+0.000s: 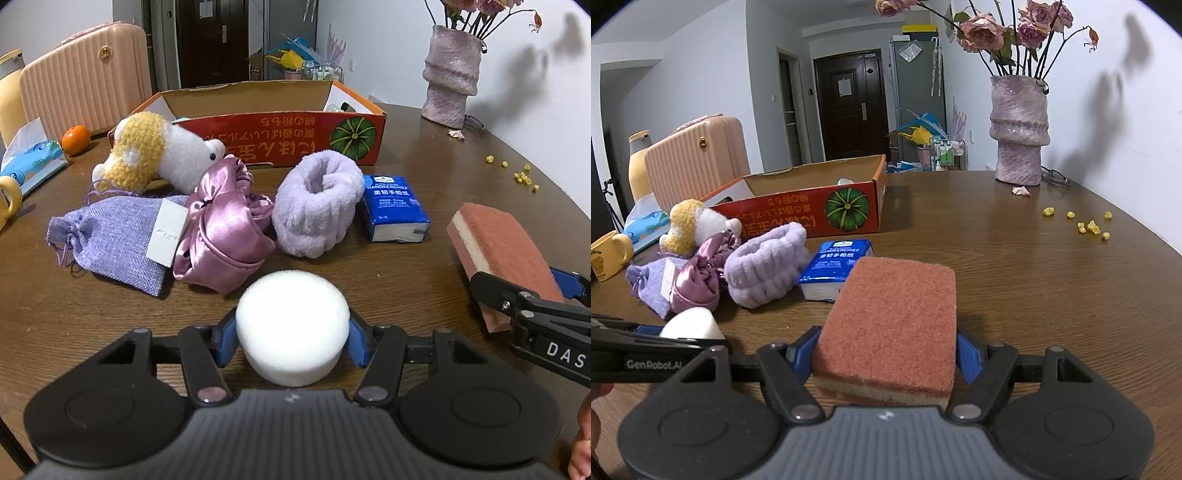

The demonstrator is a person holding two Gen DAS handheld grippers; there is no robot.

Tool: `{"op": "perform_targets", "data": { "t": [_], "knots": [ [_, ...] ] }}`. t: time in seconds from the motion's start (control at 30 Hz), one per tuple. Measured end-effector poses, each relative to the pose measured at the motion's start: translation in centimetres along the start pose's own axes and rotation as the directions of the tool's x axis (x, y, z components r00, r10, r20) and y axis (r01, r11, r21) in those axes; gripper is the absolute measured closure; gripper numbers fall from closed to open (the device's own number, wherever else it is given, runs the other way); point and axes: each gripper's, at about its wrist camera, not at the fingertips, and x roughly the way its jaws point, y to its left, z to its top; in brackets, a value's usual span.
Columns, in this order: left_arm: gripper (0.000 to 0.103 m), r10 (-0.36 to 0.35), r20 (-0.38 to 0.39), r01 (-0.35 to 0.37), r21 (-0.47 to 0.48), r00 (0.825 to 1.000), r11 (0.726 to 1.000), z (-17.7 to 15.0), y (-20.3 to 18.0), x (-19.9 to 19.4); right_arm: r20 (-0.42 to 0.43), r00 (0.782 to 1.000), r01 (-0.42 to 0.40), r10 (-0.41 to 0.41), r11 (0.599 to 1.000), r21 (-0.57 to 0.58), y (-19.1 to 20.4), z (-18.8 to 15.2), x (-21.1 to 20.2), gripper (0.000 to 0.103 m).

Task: Organize soft objects
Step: 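Grasp the white round sponge with the left tool while the right tool holds the red sponge, then carry the white sponge and red sponge over the cardboard box with both tools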

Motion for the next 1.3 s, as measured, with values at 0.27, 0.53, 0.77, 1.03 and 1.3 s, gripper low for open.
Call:
{"op": "perform_targets", "data": {
  "t": [0.27,0.53,0.77,1.03,1.3],
  "knots": [
    [0.045,-0.013,0.038,0.013,0.012,0.999,1.000,0.0,0.2,-1.4,0.015,1.000,0.005,-0.004,1.000,-0.014,0.4,0.2,-0.3,0.030],
    [0.045,-0.040,0.078,0.039,0.011,0.996,0.999,0.3,0.8,-2.9,0.033,0.999,0.005,-0.004,1.000,-0.020,1.0,0.7,-0.8,0.030],
    [0.045,-0.048,0.120,0.047,0.013,0.992,0.999,0.7,1.4,-4.1,0.053,0.999,0.005,-0.002,0.999,-0.040,2.2,1.6,-1.2,0.030],
    [0.045,-0.052,0.159,0.054,-0.006,0.986,0.999,1.7,2.9,-5.0,0.076,0.997,0.010,-0.005,0.998,-0.063,3.6,2.9,-1.4,0.030],
    [0.045,-0.064,0.202,0.070,-0.025,0.977,0.997,3.0,4.6,-5.6,0.096,0.995,0.013,-0.005,0.996,-0.085,5.0,4.4,-1.1,0.030]
  ]
}}
